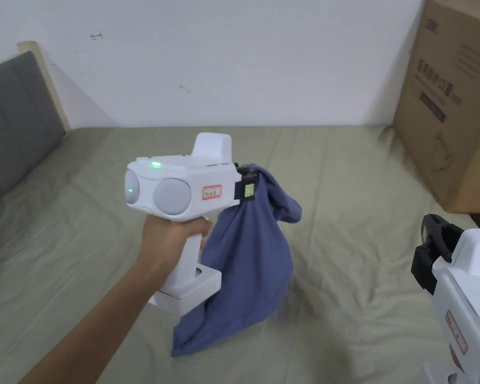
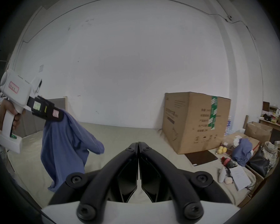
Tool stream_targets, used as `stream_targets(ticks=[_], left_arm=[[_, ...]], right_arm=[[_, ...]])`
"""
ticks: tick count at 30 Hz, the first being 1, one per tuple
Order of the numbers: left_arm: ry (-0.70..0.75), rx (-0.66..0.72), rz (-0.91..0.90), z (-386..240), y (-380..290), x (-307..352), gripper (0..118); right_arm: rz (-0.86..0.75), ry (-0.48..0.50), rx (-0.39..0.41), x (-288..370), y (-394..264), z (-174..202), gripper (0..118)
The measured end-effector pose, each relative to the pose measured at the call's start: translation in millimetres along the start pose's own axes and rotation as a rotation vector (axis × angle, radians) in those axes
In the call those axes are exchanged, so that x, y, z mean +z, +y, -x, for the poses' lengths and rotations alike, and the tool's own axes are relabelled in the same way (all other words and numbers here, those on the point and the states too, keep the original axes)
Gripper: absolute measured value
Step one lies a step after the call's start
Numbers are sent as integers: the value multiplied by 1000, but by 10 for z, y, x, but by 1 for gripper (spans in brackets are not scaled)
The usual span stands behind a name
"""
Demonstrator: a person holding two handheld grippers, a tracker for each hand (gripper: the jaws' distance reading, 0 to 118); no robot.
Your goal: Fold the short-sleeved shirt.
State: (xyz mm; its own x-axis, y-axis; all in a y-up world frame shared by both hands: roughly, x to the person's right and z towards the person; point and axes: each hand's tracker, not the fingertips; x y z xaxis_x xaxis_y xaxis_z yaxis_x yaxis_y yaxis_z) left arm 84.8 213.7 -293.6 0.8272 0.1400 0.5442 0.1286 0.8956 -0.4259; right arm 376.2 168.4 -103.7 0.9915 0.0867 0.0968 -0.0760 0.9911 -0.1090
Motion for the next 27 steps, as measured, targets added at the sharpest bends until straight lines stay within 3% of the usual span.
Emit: stream_targets(ticks=[6, 12, 18, 23, 25, 26, 27], left_arm=[[-140, -12, 113, -494, -394, -410, 7], [-147, -21, 275, -511, -1069, -764, 7], [-58, -82, 472, -438, -1874, -1221, 7], [28, -18, 594, -410, -2157, -1404, 8], [26, 13, 555, -405, -2101, -1325, 26], [18, 36, 525, -416, -2049, -1275, 41], [7, 38, 511, -430, -2026, -1230, 64]], right_arm=[[25, -79, -11, 114, -86, -331, 0], [43, -104, -33, 101, -169, -430, 0], [61, -96, -45, 51, -214, -376, 0], [80, -84, -40, 12, -249, -323, 0], [84, -81, -37, 20, -252, -306, 0], [84, -81, -37, 21, -253, -300, 0], [85, -80, -37, 17, -253, -294, 0]])
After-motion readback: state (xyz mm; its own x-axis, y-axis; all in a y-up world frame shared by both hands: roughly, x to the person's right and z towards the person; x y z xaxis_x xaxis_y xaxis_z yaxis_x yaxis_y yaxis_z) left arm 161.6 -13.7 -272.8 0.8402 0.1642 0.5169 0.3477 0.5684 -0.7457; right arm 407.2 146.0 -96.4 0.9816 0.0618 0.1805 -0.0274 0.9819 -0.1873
